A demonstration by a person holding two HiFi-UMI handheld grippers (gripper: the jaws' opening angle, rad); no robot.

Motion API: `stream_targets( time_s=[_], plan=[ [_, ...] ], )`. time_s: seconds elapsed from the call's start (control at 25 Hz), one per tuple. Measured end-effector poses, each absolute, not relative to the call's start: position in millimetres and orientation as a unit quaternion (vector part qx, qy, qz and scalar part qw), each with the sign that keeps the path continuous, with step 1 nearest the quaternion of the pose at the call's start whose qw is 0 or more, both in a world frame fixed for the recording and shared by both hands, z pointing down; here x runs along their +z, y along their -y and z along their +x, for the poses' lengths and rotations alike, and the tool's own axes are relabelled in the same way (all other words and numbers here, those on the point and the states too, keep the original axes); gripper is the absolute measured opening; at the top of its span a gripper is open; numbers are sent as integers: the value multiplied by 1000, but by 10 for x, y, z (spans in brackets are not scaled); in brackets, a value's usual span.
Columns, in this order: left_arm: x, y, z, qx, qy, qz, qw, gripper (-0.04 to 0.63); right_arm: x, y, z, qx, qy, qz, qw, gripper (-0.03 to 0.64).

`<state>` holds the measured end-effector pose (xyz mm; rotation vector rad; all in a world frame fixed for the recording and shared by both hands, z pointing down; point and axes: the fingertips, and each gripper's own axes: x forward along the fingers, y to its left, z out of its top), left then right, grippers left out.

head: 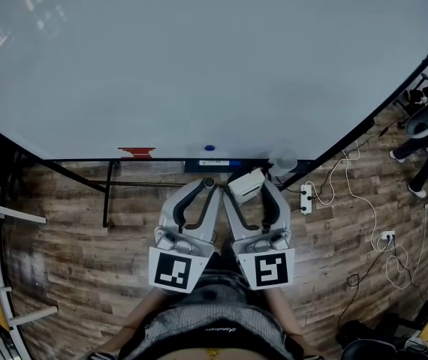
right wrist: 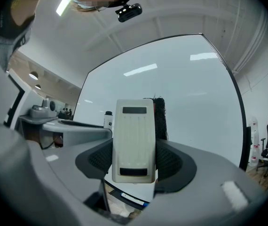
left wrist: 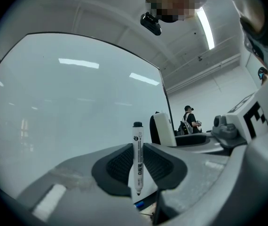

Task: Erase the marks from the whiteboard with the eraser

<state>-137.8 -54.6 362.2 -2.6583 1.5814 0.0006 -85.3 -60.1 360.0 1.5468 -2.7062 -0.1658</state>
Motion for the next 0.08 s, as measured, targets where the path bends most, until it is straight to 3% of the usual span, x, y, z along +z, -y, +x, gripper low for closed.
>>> stream_targets(
  time_s=[0.08],
  plan=[
    [3634, 536, -1383, -1, -511, -859, 22, 74, 3611, 588, -857, -52, 867, 495, 11, 259]
  ],
)
